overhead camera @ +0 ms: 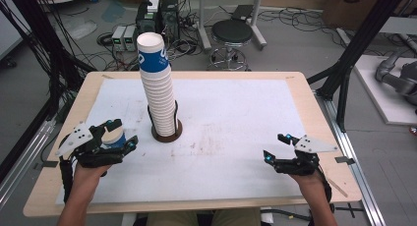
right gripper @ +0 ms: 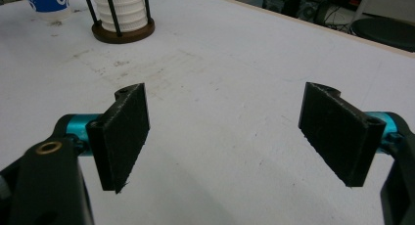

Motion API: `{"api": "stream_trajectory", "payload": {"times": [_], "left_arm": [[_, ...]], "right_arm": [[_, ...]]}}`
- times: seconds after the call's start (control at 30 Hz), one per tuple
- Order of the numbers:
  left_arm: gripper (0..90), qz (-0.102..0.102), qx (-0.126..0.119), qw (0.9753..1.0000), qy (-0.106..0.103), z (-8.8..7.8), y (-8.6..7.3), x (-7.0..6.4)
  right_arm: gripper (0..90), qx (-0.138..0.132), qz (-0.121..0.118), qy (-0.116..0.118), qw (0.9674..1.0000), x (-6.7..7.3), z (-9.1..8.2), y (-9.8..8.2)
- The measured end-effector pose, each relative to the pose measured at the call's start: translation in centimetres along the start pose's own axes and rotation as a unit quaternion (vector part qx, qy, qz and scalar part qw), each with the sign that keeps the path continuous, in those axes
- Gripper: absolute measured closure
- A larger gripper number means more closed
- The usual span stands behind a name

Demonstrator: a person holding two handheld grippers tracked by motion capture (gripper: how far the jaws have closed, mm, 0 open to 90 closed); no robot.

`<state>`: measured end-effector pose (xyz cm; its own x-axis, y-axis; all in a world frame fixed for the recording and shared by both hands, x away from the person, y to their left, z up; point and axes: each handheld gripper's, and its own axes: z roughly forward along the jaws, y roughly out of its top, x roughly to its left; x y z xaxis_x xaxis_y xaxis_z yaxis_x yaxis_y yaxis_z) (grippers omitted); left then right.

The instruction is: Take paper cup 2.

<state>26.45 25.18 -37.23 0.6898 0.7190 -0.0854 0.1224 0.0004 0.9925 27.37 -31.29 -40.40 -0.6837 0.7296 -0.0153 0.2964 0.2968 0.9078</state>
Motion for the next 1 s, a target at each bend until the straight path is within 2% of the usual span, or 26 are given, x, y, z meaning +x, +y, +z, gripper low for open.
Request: {"api": "stream_trajectory", "payload": {"times": [0.3,0.47,0.67,0.87,1.0], "left_arm": [[15.9,-0.006,-0.008,0.9999,-0.012,0.3,0.3,-0.4],[15.9,-0.009,0.001,0.9998,-0.019,0.8,0.6,-0.8],[15.9,-0.012,-0.009,0.9994,-0.03,1.1,2.7,-1.3],[15.9,-0.01,-0.016,0.9987,-0.047,1.4,6.1,-1.3],[16.0,-0.011,-0.018,0.9989,-0.041,1.5,8.0,-1.2]], "right_arm": [[19.4,0.003,-0.002,0.003,1.0,0.1,0.2,0.0],[19.5,0.003,-0.001,0.007,1.0,0.0,0.3,0.0],[19.4,0.006,-0.003,0.013,0.9999,0.0,0.5,0.0],[19.5,0.006,-0.007,0.02,0.9998,0.2,0.8,0.3],[19.5,0.007,-0.009,0.023,0.9997,0.3,0.9,0.3]]}}
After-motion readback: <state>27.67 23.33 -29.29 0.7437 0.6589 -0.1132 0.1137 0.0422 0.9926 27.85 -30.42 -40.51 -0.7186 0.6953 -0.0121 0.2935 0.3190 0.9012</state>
